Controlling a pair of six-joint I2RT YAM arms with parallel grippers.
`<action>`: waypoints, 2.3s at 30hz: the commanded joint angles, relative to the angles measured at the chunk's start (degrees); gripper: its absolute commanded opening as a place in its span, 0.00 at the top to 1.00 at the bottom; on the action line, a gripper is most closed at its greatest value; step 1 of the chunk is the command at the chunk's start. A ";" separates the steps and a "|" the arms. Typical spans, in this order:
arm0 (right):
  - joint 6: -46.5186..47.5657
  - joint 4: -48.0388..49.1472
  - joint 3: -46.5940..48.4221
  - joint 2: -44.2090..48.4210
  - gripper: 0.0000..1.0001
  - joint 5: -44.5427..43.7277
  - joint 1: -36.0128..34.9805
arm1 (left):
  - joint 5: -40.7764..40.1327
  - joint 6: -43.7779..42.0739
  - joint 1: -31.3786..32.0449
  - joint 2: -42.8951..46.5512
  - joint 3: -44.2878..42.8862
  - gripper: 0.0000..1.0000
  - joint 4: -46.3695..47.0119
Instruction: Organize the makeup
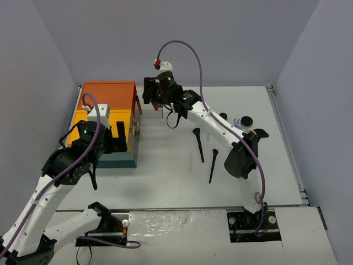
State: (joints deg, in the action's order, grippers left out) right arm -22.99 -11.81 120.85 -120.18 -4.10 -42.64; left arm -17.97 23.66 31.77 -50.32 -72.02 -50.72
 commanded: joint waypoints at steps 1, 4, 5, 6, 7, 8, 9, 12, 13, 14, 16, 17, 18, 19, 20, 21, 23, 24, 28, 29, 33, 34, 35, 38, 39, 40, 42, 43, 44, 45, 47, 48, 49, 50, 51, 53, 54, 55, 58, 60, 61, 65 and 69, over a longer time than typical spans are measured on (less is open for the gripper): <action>1.48 4.50 -6.07 11.16 0.33 -0.95 4.58 | -2.55 -0.13 -0.67 -3.26 -6.14 0.03 1.71; 2.22 5.10 -11.64 15.47 0.30 -0.62 7.92 | -2.93 -0.77 -1.85 -6.98 -9.52 0.03 2.03; 2.66 5.19 -13.56 16.33 0.28 -0.57 8.69 | -2.32 -1.08 -2.65 -8.79 -10.72 0.03 2.38; 3.16 5.22 -14.05 16.94 0.25 -0.56 9.34 | -1.32 -1.42 -3.82 -9.26 -11.87 0.03 2.86; 3.76 5.24 -15.06 17.43 0.21 -0.23 10.28 | 0.86 -1.67 -6.43 -10.81 -13.57 0.03 3.72; 4.39 5.28 -16.41 17.91 0.16 0.20 11.35 | 3.43 -1.89 -9.51 -12.89 -15.48 0.03 4.71; 4.84 5.30 -17.47 18.18 0.12 0.74 12.30 | 5.82 -2.13 -12.38 -15.01 -17.26 0.03 5.63; 5.47 5.31 -18.81 17.55 0.03 2.38 14.21 | 11.39 -3.01 -19.60 -21.08 -22.11 0.03 7.89; 5.86 5.31 -18.98 17.17 0.01 2.50 14.55 | 12.62 -3.32 -21.66 -22.34 -23.81 0.03 8.49; 6.30 5.31 -18.97 16.95 0.00 2.41 14.71 | 13.63 -3.55 -23.44 -22.92 -25.33 0.03 8.75; 7.21 5.39 -18.34 15.15 0.00 2.42 15.02 | 17.02 -3.70 -28.52 -27.24 -28.99 0.03 9.45; 7.58 5.45 -17.96 14.37 0.00 2.70 15.15 | 18.81 -3.71 -30.89 -28.74 -30.45 0.03 10.14; 7.89 5.53 -17.63 13.54 0.00 2.99 15.24 | 20.25 -3.83 -33.21 -30.12 -31.64 0.03 10.95; 8.13 5.65 -17.35 12.66 0.00 3.27 15.28 | 21.30 -4.11 -35.53 -31.40 -32.56 0.03 11.87; 8.36 5.79 -17.10 11.86 0.00 3.48 15.31 | 22.33 -4.39 -37.60 -32.65 -33.43 0.03 12.67; 8.55 6.03 -16.92 11.35 0.00 3.62 15.31 | 23.50 -4.72 -38.93 -34.02 -34.32 0.03 12.99; 8.97 6.88 -16.58 10.38 0.00 4.81 15.32 | 26.66 -5.83 -41.53 -37.81 -36.93 0.03 12.77; 9.13 7.20 -16.48 9.64 0.00 5.81 15.37 | 27.35 -6.51 -43.16 -39.40 -37.83 0.03 12.51; 9.11 8.37 -15.91 7.62 0.00 8.54 15.31 | 28.83 -9.73 -46.33 -45.49 -41.48 0.03 10.84; 8.99 8.50 -15.83 7.12 0.00 9.01 15.27 | 29.10 -10.24 -46.63 -46.78 -42.00 0.03 10.51; 8.97 9.02 -15.49 5.69 0.00 11.10 14.85 | 32.15 -11.53 -46.97 -50.79 -43.90 0.03 9.89; 9.02 9.18 -15.37 5.47 0.00 11.60 14.69 | 32.73 -11.53 -46.97 -51.38 -44.17 0.03 9.94; 9.07 9.39 -15.16 5.26 0.00 12.44 14.47 | 33.00 -11.37 -46.97 -51.97 -44.33 0.03 9.89; 9.11 9.98 -14.40 4.17 0.00 13.28 13.58 | 35.03 -10.49 -46.84 -53.16 -44.49 0.03 10.08; 9.11 10.09 -13.86 3.74 0.00 13.50 13.25 | 35.63 -10.12 -46.63 -53.38 -44.33 0.03 10.35; 9.05 10.20 -13.17 3.34 0.00 13.77 12.93 | 35.92 -9.86 -46.35 -53.54 -44.20 0.03 10.50; 8.82 10.43 -12.03 2.54 0.00 14.34 12.24 | 35.93 -9.69 -45.78 -53.77 -43.97 0.03 10.44; 8.68 10.54 -11.44 2.11 0.00 14.63 11.82 | 36.00 -9.50 -45.55 -53.83 -43.69 0.03 10.51; 8.52 10.65 -10.59 1.68 0.00 14.95 11.34 | 36.21 -9.13 -45.34 -53.83 -43.27 0.03 10.78; 8.49 10.79 -10.14 1.10 0.00 15.32 10.82 | 36.76 -8.82 -45.11 -53.83 -42.50 0.03 10.95; 8.32 11.01 -9.01 0.24 0.00 15.61 10.06 | 37.37 -8.13 -44.71 -53.83 -41.40 0.03 11.58; 8.20 11.10 -8.24 -0.15 0.00 15.77 9.75 | 37.55 -7.99 -44.45 -53.67 -40.88 0.03 11.77; 8.07 11.19 -7.46 -0.55 0.00 15.95 9.45 | 37.72 -7.85 -44.19 -53.50 -40.35 0.03 11.94; 7.58 11.14 -6.76 -1.22 0.00 16.28 9.10 | 37.85 -7.68 -43.90 -53.27 -39.51 0.03 12.12; 7.24 11.13 -6.07 -1.80 0.00 16.49 8.72 | 37.99 -7.50 -43.60 -53.06 -38.89 0.03 12.32; 6.94 11.87 -4.66 -2.65 0.00 16.59 7.78 | 38.28 -7.05 -43.15 -52.70 -38.06 0.03 12.95; 6.70 12.56 -3.93 -3.07 0.00 16.70 7.26 | 38.38 -6.77 -43.01 -52.52 -37.47 0.03 13.33; 6.48 13.06 -3.06 -3.59 0.00 16.96 6.88 | 38.56 -6.50 -42.93 -52.37 -37.09 0.03 13.57; 5.84 13.67 -0.84 -5.10 0.00 17.75 6.15 | 39.07 -5.90 -42.84 -51.97 -36.41 0.03 13.75; 5.42 15.14 0.34 -6.20 0.00 19.55 5.38 | 39.15 -5.64 -42.84 -51.37 -35.74 0.03 14.51; 5.09 15.73 0.45 -6.60 0.00 20.12 5.12 | 39.25 -5.58 -42.84 -51.24 -35.67 0.03 14.57; 3.69 18.22 1.42 -7.77 0.00 23.21 4.35 | 39.61 -5.38 -42.77 -50.82 -35.56 0.03 14.76; 3.22 19.95 2.51 -8.42 0.00 25.34 3.43 | 39.77 -5.38 -42.84 -50.48 -35.40 0.03 14.69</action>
State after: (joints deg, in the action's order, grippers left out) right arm -18.26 0.45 119.41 -128.95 16.67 -38.09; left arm 17.10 15.88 -12.95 -104.66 -107.19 -37.03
